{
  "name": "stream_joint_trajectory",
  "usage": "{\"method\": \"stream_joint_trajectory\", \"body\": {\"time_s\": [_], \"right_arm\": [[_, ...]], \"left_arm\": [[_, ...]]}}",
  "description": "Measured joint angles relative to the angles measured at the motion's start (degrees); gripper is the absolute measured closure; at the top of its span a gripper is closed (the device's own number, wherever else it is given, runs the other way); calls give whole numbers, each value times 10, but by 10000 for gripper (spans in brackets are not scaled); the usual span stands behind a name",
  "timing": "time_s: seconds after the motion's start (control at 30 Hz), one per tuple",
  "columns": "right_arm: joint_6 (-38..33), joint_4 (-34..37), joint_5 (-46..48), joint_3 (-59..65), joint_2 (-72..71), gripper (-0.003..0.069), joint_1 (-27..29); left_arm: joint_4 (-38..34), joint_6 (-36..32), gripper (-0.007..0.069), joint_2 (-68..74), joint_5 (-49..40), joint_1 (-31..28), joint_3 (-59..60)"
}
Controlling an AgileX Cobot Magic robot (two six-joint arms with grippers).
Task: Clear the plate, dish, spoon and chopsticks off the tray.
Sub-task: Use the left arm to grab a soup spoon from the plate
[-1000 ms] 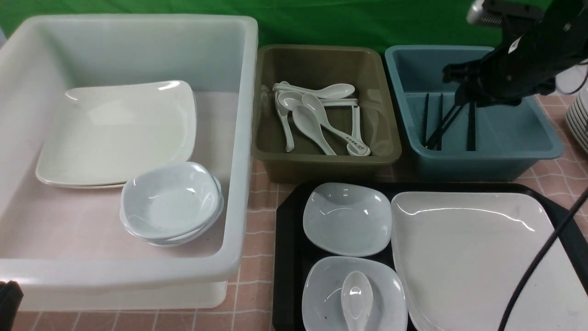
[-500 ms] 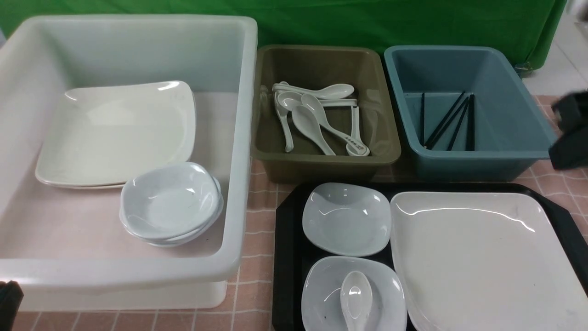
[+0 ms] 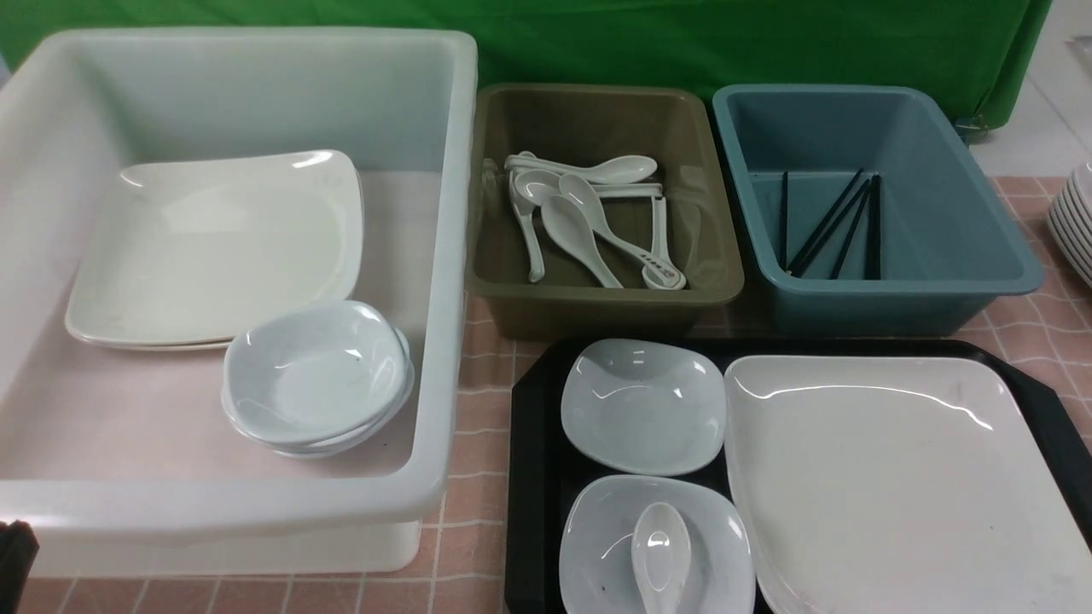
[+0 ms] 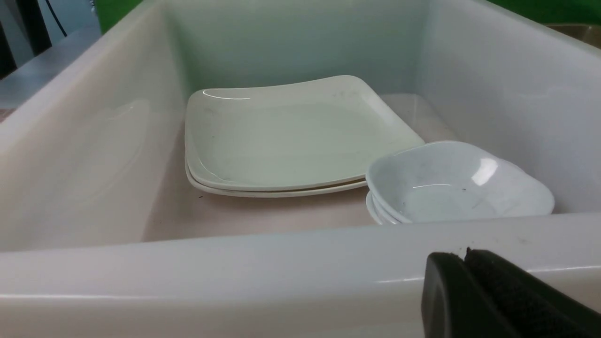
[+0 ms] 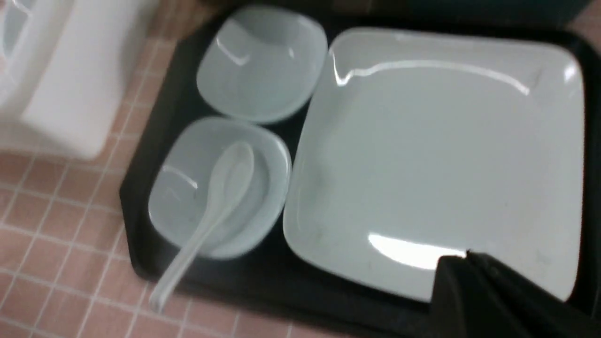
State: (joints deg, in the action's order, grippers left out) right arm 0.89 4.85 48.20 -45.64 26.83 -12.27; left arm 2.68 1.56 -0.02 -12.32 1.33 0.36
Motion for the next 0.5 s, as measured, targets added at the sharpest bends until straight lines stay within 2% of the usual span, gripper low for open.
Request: {"method": "stream_joint_trajectory", "body": {"time_s": [0.1,0.17,0.3,0.37,0.5], "right_arm": [[0,5,-52,41,-64,624,0],[0,6,-63,60,-92,622,0],[0,6,-61,71,-115,615,0],[0,7,-54,72,-115,611,0],[0,7,-51,72,-115,603,0]], "left_arm": [[-31,9,605,0,3,0,0],[-124,53,605,0,10,0,0],[-388,169,605,0,36,0,0],[-482,207,605,0,51,0,0],[-537,231,605,0,92,0,0]]}}
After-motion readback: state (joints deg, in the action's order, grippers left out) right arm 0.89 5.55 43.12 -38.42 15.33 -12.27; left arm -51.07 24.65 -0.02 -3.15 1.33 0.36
